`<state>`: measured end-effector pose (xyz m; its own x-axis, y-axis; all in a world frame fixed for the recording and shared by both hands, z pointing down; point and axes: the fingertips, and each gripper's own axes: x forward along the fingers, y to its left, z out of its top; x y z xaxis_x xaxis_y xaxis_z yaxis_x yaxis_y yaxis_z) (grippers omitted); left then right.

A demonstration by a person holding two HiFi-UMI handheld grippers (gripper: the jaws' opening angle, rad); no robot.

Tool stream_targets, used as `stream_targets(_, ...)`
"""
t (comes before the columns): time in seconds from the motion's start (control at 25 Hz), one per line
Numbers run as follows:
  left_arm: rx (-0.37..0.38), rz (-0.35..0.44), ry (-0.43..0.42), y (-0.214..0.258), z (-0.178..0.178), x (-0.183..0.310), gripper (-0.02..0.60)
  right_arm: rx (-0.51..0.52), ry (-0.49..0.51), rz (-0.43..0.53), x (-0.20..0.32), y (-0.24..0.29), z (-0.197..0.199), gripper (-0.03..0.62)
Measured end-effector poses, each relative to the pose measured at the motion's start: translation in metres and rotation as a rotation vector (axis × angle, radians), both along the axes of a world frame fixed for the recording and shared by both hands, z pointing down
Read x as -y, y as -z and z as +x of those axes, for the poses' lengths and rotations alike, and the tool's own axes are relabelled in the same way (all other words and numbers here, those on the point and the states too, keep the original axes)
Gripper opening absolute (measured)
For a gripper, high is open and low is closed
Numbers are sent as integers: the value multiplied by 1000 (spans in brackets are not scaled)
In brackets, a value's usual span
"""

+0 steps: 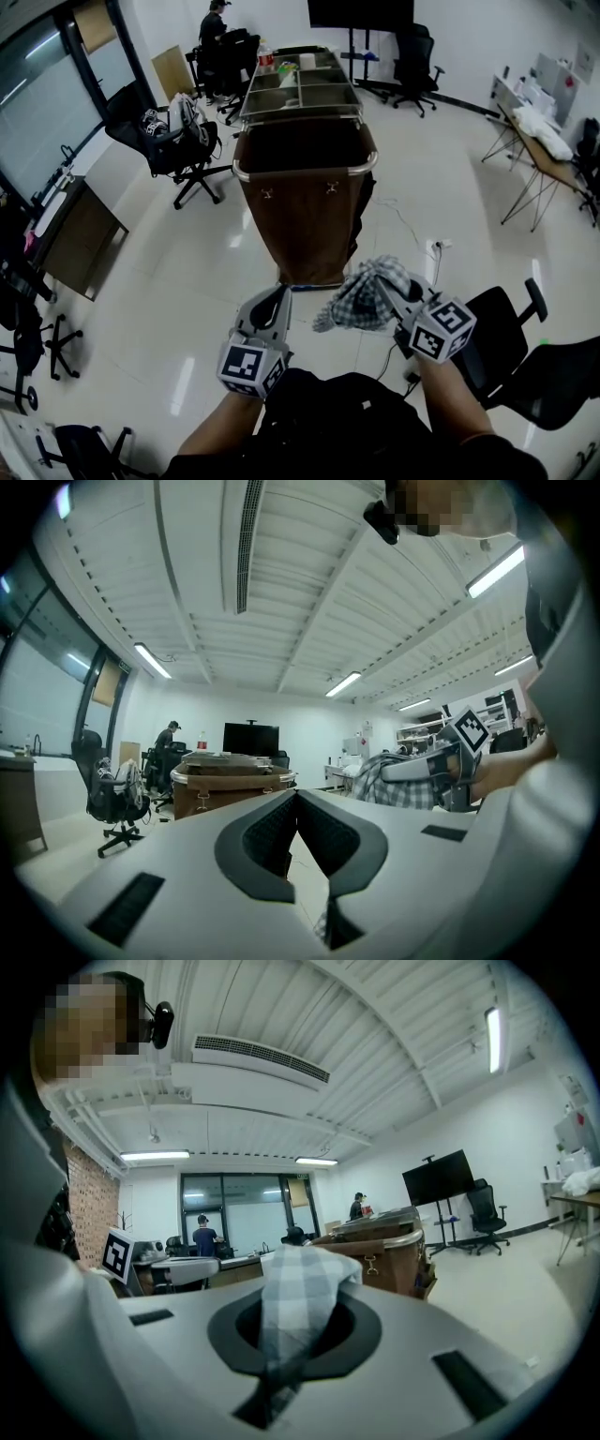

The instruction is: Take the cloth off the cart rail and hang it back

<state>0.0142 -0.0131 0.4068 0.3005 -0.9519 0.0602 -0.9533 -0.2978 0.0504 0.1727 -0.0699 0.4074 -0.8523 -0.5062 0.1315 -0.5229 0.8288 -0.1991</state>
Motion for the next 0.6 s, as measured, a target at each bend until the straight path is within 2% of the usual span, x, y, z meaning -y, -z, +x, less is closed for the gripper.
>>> stream_targets(0.36, -8, 9, 11, 4, 8, 5, 0, 8, 47, 14, -3, 11, -9, 28)
stream_targets(0.6, 2, 27, 18, 19, -24, 20, 0, 32, 16, 34, 13, 22, -24, 28)
